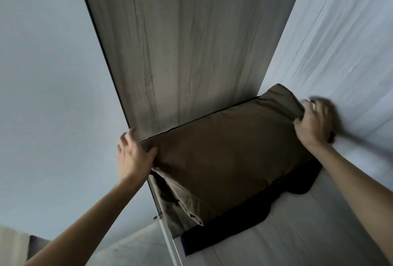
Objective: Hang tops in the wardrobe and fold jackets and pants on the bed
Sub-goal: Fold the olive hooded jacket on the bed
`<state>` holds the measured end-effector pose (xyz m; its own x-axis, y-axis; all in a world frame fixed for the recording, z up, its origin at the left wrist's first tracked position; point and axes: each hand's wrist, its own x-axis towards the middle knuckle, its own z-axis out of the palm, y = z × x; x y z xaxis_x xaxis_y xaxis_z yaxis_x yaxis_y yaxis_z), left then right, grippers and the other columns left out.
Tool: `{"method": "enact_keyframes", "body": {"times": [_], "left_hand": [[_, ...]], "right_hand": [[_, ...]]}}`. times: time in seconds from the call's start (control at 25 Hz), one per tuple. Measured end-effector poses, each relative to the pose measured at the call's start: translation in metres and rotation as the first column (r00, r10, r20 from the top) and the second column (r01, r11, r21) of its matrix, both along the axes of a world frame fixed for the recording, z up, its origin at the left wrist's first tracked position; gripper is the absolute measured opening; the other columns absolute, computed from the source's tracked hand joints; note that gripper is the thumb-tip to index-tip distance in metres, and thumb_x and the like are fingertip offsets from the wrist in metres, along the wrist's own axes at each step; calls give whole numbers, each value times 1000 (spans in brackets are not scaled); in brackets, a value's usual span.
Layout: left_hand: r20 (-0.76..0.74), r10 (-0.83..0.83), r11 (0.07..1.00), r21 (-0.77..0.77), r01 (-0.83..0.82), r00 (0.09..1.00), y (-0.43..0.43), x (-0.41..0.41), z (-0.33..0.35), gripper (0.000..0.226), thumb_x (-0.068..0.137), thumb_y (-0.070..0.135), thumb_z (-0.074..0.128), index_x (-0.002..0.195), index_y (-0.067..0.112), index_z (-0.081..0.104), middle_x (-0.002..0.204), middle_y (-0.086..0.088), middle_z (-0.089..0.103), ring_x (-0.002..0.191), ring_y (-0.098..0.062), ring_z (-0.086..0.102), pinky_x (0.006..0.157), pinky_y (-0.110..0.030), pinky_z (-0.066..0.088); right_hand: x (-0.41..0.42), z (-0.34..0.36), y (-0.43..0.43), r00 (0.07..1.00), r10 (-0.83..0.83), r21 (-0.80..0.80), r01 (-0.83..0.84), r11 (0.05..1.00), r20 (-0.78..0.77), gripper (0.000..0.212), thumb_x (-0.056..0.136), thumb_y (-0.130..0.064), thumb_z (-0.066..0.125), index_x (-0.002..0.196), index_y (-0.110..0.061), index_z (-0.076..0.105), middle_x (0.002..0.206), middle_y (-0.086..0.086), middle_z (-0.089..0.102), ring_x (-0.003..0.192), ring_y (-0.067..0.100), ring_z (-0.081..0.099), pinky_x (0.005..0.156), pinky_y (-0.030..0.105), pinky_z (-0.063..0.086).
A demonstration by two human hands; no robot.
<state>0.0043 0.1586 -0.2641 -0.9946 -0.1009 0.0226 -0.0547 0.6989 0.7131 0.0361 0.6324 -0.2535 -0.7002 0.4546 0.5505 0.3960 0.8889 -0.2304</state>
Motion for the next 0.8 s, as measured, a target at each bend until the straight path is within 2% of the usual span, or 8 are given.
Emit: {"method": "enact_keyframes", "body": {"times": [0.04, 0.08, 0.16, 0.24, 0.32, 0.44, 0.64, 0.8], "left_hand": [[-144, -159, 977, -163, 135, 977, 12, -3, 7, 71, 89, 36, 69, 147, 12, 35, 151, -15, 32, 138, -35, 31, 115, -47, 27], [-174, -328, 919, -288, 270, 929, 27, -8, 11, 70, 93, 48, 60, 149, 17, 34, 156, -13, 27, 144, -34, 23, 118, -46, 20], [-30, -525, 759, -468, 452, 851, 63, -20, 6, 74, 94, 68, 32, 155, 28, 21, 164, -9, 12, 152, -30, 5, 122, -48, 5], [93, -550, 643, -588, 491, 830, 83, -26, -19, 85, 86, 78, 6, 157, 33, 4, 166, -6, 1, 153, -30, -5, 122, -53, 0], [102, -521, 619, -639, 457, 847, 86, -30, -45, 90, 80, 80, -12, 157, 34, -7, 166, -6, -1, 153, -30, -7, 122, -54, -1], [79, -516, 618, -655, 434, 853, 84, -30, -61, 93, 78, 81, -20, 157, 35, -6, 167, -6, 2, 153, -31, -3, 122, -53, -3], [75, -504, 614, -670, 418, 860, 87, -33, -66, 86, 89, 80, -3, 158, 32, 16, 163, -11, 24, 150, -36, 19, 120, -57, 15], [48, -527, 622, -659, 423, 849, 85, -34, -67, 89, 83, 81, -14, 158, 35, -2, 166, -7, 5, 153, -33, 1, 122, -54, 2]], "right_hand": [[-17, 8, -9, 995, 80, 72, -84, 994, 55, 52, 80, -19, 66, 131, -12, 56, 137, 20, 50, 126, 41, 44, 107, 50, 35], [-38, 16, -18, 982, 129, 61, -139, 988, 141, 53, 86, -31, 62, 136, -15, 54, 143, 19, 46, 132, 40, 40, 111, 49, 31], [-77, 20, -27, 921, 98, -66, -79, 995, 376, 65, 92, -51, 54, 148, -21, 40, 157, 17, 29, 144, 38, 25, 117, 47, 20], [-104, 4, -25, 834, 24, -107, 42, 993, 552, 82, 91, -68, 45, 155, -22, 23, 163, 13, 14, 149, 34, 11, 120, 46, 11], [-117, -19, -19, 801, 1, -130, 96, 987, 599, 93, 88, -76, 38, 158, -18, 15, 164, 11, 13, 150, 32, 10, 120, 46, 13], [-127, -37, -14, 829, -13, -284, 206, 936, 559, 97, 85, -81, 36, 156, -17, 21, 154, 16, 37, 141, 38, 33, 113, 48, 30], [-138, -39, -11, 785, -18, -250, 219, 943, 619, 84, 89, -79, 25, 152, -24, 33, 158, 11, 28, 146, 31, 21, 118, 48, 16], [-104, -40, -4, 818, -4, -212, 154, 965, 576, 67, 98, -64, 28, 150, -21, 38, 155, 12, 33, 142, 33, 29, 114, 47, 24]]}}
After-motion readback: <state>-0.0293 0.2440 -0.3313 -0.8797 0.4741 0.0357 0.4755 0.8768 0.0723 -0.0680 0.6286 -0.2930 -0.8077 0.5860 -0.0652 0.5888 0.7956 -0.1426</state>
